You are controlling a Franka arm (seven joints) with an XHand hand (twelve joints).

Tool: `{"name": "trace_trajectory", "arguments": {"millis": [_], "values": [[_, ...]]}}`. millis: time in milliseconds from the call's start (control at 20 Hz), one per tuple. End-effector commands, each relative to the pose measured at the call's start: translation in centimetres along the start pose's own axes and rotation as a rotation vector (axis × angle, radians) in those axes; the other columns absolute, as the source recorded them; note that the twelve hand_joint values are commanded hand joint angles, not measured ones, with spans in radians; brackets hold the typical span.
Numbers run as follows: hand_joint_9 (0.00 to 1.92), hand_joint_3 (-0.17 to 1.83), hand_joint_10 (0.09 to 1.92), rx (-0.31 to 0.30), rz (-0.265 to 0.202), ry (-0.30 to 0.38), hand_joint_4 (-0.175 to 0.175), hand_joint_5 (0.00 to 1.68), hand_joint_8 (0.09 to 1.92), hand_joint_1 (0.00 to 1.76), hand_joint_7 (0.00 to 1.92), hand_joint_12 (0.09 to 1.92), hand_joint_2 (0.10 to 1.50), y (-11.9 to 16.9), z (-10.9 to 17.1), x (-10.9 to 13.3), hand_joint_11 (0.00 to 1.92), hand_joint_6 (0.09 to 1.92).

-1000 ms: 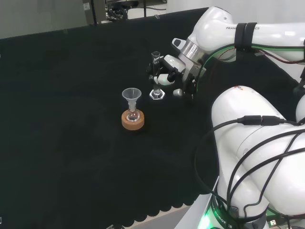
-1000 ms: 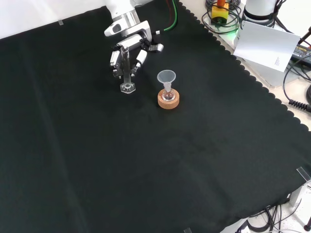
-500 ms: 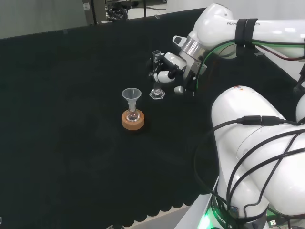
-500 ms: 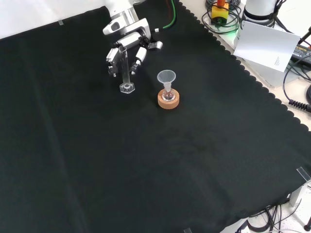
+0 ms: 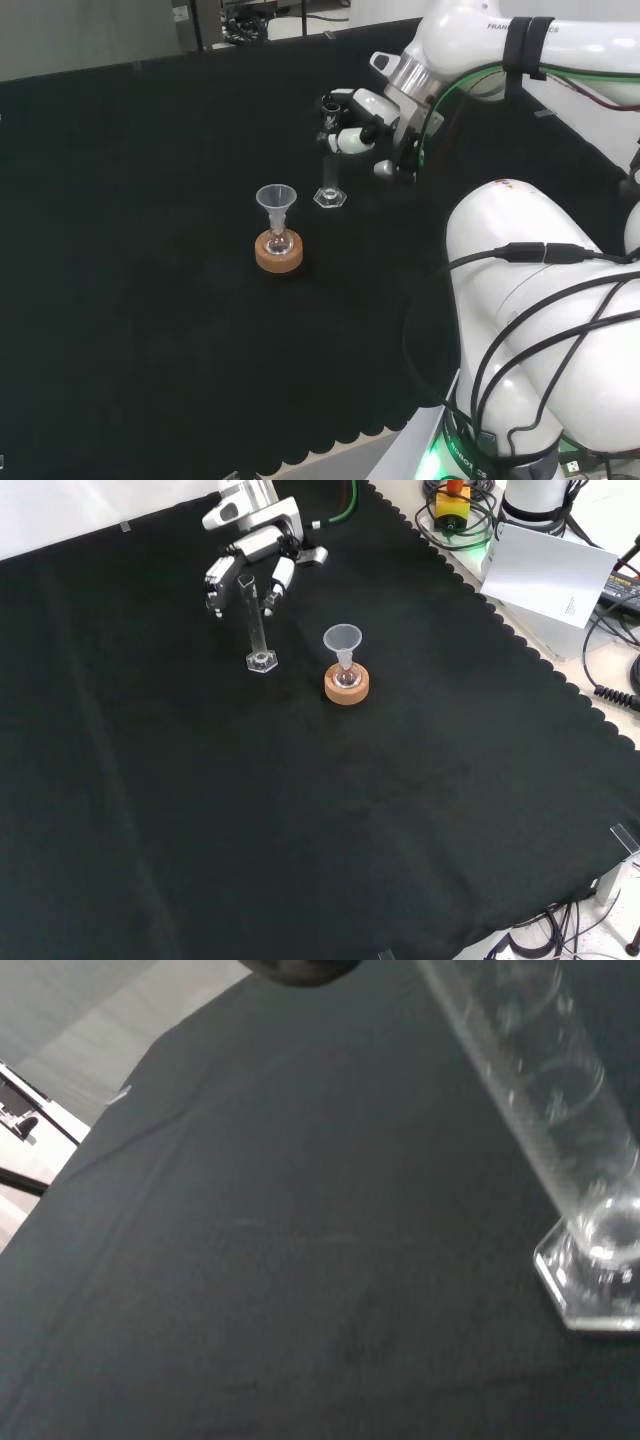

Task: Put the graduated cylinder back on the table.

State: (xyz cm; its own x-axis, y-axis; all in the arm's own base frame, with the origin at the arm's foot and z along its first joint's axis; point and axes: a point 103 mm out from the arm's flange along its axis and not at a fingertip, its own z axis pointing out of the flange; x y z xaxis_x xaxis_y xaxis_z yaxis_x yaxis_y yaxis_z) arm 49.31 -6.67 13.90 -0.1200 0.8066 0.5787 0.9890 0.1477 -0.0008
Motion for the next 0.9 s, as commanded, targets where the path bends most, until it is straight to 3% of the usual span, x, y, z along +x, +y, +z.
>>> {"name": "trace_trajectory", "arguments": {"millis": [50, 450, 900], "values": [[0.74, -0.17, 0.09, -0.018, 0.004, -0.025, -0.074, 0.33, 0.68, 0.91, 0.29, 1.35, 0.97, -0.4, -2.3, 0.4, 0.28, 0.3], [0.51, -0.17, 0.09, -0.086, -0.019, -0.091, -0.082, 0.28, 0.66, 0.88, 0.03, 1.41, 0.94, -1.8, -6.8, 2.0, 0.09, 0.12], [0.45, -0.17, 0.09, -0.131, -0.047, -0.236, -0.079, 0.28, 0.6, 0.86, 0.0, 1.41, 0.93, -6.8, -13.5, 5.9, 0.02, 0.09]]}}
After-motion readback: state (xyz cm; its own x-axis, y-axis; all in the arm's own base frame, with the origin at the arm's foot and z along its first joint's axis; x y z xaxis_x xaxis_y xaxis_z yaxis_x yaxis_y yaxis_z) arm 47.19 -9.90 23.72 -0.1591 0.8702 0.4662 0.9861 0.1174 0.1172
